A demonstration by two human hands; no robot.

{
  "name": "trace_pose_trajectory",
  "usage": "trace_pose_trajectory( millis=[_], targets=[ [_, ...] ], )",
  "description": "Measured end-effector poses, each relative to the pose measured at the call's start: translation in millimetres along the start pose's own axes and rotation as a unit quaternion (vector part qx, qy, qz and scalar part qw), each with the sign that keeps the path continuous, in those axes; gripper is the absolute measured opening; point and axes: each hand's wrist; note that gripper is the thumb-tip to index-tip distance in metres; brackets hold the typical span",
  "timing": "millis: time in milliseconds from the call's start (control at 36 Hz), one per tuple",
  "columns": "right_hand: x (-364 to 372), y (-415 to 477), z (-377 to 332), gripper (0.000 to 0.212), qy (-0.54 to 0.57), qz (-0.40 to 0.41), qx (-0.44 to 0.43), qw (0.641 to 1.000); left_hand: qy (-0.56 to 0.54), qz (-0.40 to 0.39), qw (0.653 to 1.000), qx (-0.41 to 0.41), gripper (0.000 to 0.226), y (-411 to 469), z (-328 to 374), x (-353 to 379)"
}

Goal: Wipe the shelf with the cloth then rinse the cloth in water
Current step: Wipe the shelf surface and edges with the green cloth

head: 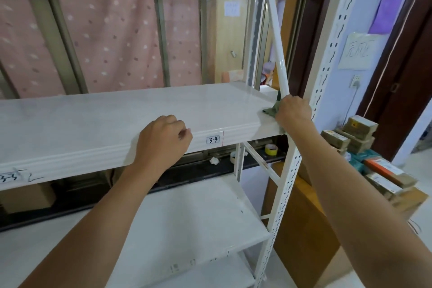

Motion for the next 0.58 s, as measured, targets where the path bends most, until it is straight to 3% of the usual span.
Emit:
trace_pose_trajectory(
  millis=[333, 583],
  targets=[
    [-10, -20, -36, 0.029, 0.041, 0.029, 0.001, 0.999, -0.009, 0.009, 1.0, 0.001, 0.025, 2, 4, 9],
    [-8, -30, -54, 0.026, 0.143, 0.049, 0.04, 0.988, -0.001, 0.012, 1.0, 0.015, 0.025, 2, 2, 9]
  ],
)
Point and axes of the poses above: each hand's wrist, its own y-axis towards the middle knuckle, its own x-axis out of the palm, z = x × y, and after that the axes turned 12 degrees about -x, right-handed
